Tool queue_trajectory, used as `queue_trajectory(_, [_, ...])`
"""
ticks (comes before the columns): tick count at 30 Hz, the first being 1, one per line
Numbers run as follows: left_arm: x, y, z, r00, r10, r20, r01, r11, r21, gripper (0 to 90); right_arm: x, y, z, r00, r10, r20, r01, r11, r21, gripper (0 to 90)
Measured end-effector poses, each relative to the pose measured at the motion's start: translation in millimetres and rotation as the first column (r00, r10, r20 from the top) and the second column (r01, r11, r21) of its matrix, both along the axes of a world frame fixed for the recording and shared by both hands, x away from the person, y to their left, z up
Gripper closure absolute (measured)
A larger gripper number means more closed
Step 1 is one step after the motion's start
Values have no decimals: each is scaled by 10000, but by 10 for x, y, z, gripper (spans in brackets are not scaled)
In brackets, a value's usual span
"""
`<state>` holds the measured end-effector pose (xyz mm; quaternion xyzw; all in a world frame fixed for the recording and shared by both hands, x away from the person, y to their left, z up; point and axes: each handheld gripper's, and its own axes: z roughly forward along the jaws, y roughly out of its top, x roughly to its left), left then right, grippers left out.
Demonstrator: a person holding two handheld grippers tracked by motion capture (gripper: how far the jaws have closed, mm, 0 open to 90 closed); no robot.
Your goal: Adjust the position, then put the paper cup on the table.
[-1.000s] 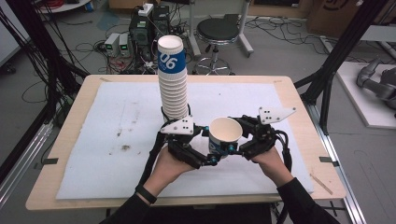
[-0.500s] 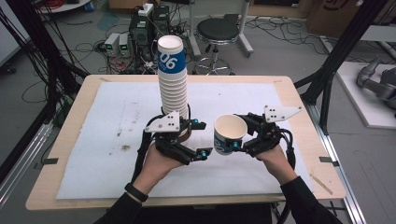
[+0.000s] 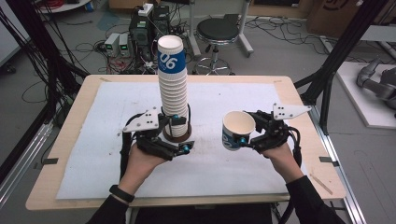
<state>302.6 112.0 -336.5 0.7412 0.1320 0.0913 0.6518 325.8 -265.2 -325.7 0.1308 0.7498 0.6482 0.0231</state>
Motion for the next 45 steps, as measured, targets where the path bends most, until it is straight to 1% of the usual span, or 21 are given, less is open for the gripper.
queue_trajectory(4, [-24, 142, -43, 9993, 331, -149, -333, 9993, -160, 170, 22, -51, 0, 9998, -194, 6, 194, 9998, 26, 197])
queue_trajectory(6, [-22, 178, -57, 9991, 378, -172, -381, 9991, -195, 170, 28, -68, -3, 9996, -265, -105, 265, 9996, 14, 197])
queue_trajectory(7, [-24, 195, -61, 9988, 441, -193, -445, 9988, -209, 170, 32, -73, -5, 9997, -254, -71, 254, 9997, 22, 197])
queue_trajectory(9, [-33, 208, -62, 9986, 502, -165, -505, 9985, -210, 170, 21, -87, -5, 9995, -305, -93, 305, 9995, 7, 197])
queue_trajectory(15, [-57, 242, -62, 9979, 638, 68, -637, 9978, -174, 170, 9, -114, 19, 9991, -422, 53, 422, 9991, -25, 199])
queue_trajectory(18, [-62, 265, -82, 9966, 794, 232, -794, 9968, -29, 170, 6, -124, 24, 9987, -496, 96, 497, 9987, -70, 199])
queue_trajectory(20, [-60, 286, -102, 9966, 799, 212, -797, 9968, -84, 170, 12, -133, 25, 9984, -538, 174, 539, 9985, -81, 200])
queue_trajectory(22, [-67, 301, -120, 9948, 981, 286, -983, 9951, 48, 170, 12, -144, 30, 9982, -592, 130, 593, 9982, -77, 200])
queue_trajectory(24, [-69, 319, -139, 9936, 1085, 312, -1090, 9939, 152, 170, 20, -157, 32, 9972, -717, 227, 719, 9974, -105, 201])
queue_trajectory(26, [-67, 337, -155, 9925, 1180, 308, -1184, 9929, 112, 170, 22, -166, 31, 9968, -768, 214, 771, 9969, -136, 202])
queue_trajectory(29, [-62, 366, -169, 9904, 1341, 344, -1347, 9908, 163, 170, 28, -193, 30, 9956, -901, 247, 905, 9958, -152, 204])
queue_trajectory(33, [-54, 385, -185, 9888, 1441, 398, -1448, 9893, 159, 170, 40, -239, 31, 9940, -1056, 286, 1060, 9943, -129, 204])
queue_trajectory(37, [-36, 387, -206, 9880, 1503, 352, -1510, 9884, 169, 170, 67, -286, 20, 9912, -1286, 319, 1292, 9915, -173, 205])
queue_trajectory(40, [-27, 388, -222, 9887, 1470, 300, -1475, 9889, 167, 170, 83, -319, 7, 9886, -1468, 327, 1476, 9888, -215, 205])
queue_trajectory(41, [-24, 388, -226, 9884, 1484, 311, -1490, 9886, 198, 170, 93, -333, 1, 9865, -1590, 395, 1601, 9868, -257, 205])
queue_trajectory(44, [-23, 387, -234, 9886, 1480, 290, -1486, 9887, 202, 170, 113, -370, -12, 9816, -1869, 404, 1881, 9817, -310, 205])
queue_trajectory(45, [-23, 388, -237, 9886, 1476, 281, -1482, 9887, 212, 170, 124, -383, -19, 9797, -1945, 483, 1962, 9800, -328, 204])
